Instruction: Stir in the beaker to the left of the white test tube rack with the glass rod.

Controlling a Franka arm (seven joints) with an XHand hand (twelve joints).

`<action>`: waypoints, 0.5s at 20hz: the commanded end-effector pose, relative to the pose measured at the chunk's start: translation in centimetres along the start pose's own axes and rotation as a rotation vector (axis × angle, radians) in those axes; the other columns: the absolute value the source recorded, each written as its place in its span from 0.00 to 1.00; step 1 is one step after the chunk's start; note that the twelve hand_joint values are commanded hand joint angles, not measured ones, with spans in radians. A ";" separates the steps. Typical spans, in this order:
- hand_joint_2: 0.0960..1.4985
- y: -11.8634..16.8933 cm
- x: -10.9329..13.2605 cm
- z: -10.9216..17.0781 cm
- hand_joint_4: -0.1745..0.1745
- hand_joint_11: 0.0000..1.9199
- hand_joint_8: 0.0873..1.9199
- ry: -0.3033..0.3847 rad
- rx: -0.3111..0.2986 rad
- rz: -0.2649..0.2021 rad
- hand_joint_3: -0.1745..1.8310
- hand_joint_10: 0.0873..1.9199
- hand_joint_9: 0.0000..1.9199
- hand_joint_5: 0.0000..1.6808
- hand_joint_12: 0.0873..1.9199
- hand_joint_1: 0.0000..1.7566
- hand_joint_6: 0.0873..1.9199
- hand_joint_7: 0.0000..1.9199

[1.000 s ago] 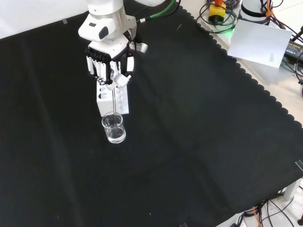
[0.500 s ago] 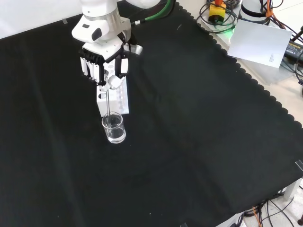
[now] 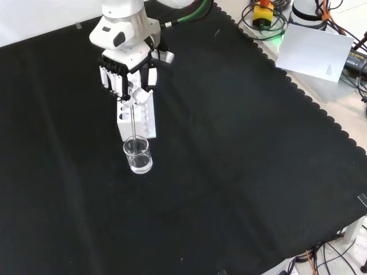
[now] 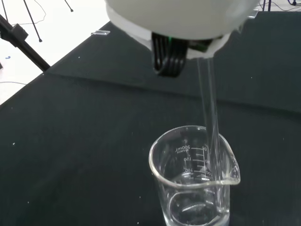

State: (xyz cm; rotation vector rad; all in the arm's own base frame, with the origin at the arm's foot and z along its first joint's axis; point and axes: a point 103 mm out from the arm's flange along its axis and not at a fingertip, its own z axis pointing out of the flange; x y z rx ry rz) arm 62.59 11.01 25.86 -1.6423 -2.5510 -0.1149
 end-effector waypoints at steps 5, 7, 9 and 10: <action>0.35 0.7 3.1 0.7 0.00 0.68 0.42 0.004 0.020 -0.031 0.48 0.33 0.89 0.75 0.33 0.76 0.23 0.70; 0.35 0.9 3.0 0.9 0.00 0.68 0.42 0.002 0.022 -0.029 0.48 0.33 0.89 0.75 0.33 0.76 0.23 0.70; 0.35 1.1 2.6 1.1 0.00 0.68 0.42 0.001 0.026 -0.023 0.48 0.33 0.89 0.75 0.33 0.76 0.23 0.70; 0.35 1.0 2.4 1.0 0.00 0.68 0.42 -0.003 0.028 -0.020 0.48 0.33 0.89 0.75 0.33 0.76 0.23 0.70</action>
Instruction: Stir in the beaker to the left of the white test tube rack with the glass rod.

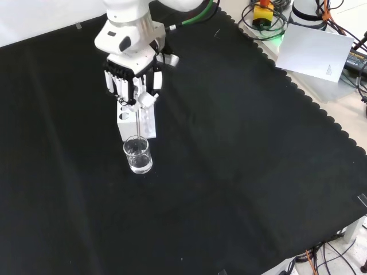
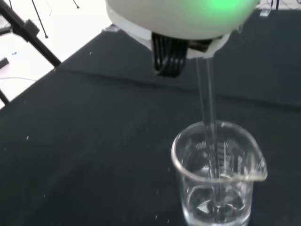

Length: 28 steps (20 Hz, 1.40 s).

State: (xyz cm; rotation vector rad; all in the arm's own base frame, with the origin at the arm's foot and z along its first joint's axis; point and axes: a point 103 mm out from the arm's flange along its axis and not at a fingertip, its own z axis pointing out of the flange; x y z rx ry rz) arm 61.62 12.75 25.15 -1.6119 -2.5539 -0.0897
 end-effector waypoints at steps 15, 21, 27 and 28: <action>0.35 -0.1 -1.3 -1.3 0.00 0.69 0.42 -0.026 -0.005 0.041 0.48 0.33 0.89 0.75 0.33 0.76 0.23 0.70; 0.35 -1.0 -0.3 -1.4 0.00 0.69 0.42 -0.020 -0.009 0.030 0.48 0.33 0.89 0.75 0.33 0.76 0.23 0.70; 0.35 -0.2 1.7 -1.0 0.00 0.69 0.43 -0.019 0.006 0.002 0.48 0.33 0.89 0.75 0.33 0.76 0.23 0.70; 0.35 -0.1 1.8 -0.9 0.00 0.69 0.43 -0.019 0.004 0.000 0.48 0.33 0.89 0.75 0.33 0.76 0.23 0.70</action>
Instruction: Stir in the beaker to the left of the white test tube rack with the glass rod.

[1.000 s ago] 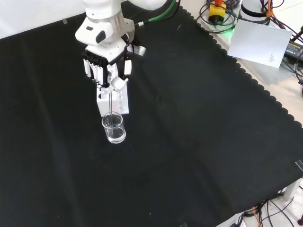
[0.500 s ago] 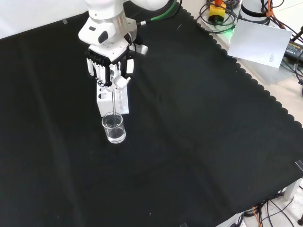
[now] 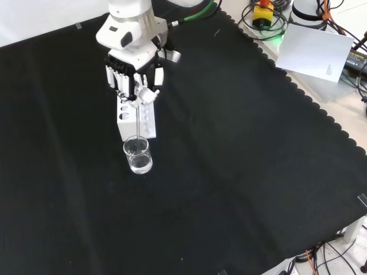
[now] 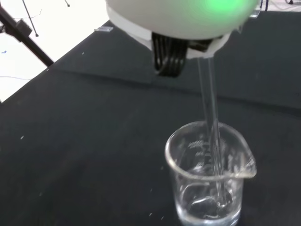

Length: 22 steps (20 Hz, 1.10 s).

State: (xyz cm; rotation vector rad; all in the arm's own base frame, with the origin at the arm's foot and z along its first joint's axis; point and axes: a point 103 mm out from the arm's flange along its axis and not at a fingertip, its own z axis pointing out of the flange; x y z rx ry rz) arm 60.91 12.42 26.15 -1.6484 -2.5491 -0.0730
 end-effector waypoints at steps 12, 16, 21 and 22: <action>0.35 1.9 -0.5 0.2 0.00 0.69 0.43 0.008 -0.010 -0.003 0.48 0.33 0.89 0.75 0.33 0.76 0.23 0.70; 0.35 1.1 -1.5 0.1 0.00 0.69 0.43 -0.006 -0.007 0.020 0.48 0.33 0.89 0.75 0.33 0.76 0.23 0.70; 0.35 0.0 -1.4 -0.1 0.00 0.69 0.43 0.004 -0.013 0.031 0.48 0.33 0.89 0.74 0.33 0.76 0.23 0.70; 0.35 -0.1 -1.0 -0.1 0.00 0.69 0.43 0.008 -0.013 0.023 0.48 0.33 0.89 0.74 0.33 0.76 0.23 0.70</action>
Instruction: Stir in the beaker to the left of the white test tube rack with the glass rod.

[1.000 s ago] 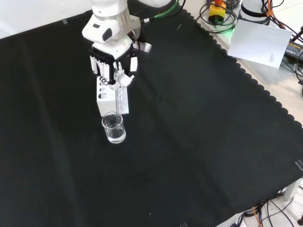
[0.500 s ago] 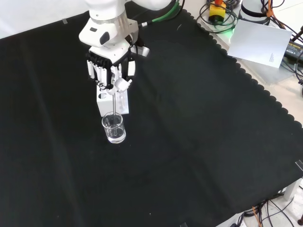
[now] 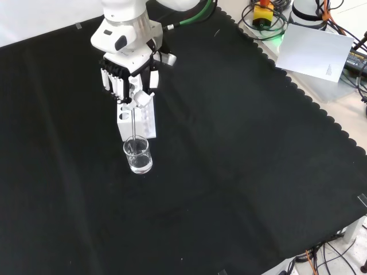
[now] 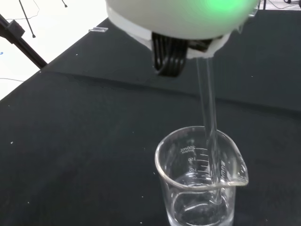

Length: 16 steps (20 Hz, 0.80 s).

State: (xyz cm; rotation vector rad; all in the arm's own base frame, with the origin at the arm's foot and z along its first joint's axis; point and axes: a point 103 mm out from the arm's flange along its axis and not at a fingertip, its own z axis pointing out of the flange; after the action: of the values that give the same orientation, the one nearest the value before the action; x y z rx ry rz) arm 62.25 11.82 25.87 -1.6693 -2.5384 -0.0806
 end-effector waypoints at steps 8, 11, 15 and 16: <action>0.35 0.2 3.8 0.8 0.00 0.69 0.43 0.004 0.010 -0.062 0.48 0.33 0.89 0.75 0.33 0.76 0.23 0.70; 0.35 2.4 4.7 1.9 0.00 0.69 0.43 -0.013 0.035 -0.062 0.48 0.33 0.89 0.75 0.33 0.76 0.22 0.70; 0.35 3.0 3.6 1.8 0.00 0.69 0.43 -0.007 0.021 -0.055 0.47 0.33 0.89 0.75 0.33 0.76 0.22 0.70; 0.35 2.6 3.0 1.4 0.00 0.69 0.43 0.000 0.016 -0.051 0.47 0.33 0.89 0.74 0.33 0.76 0.22 0.70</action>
State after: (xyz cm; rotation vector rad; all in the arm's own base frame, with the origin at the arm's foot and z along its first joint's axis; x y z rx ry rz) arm 62.29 15.74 25.14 -1.5991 -2.5790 -0.0643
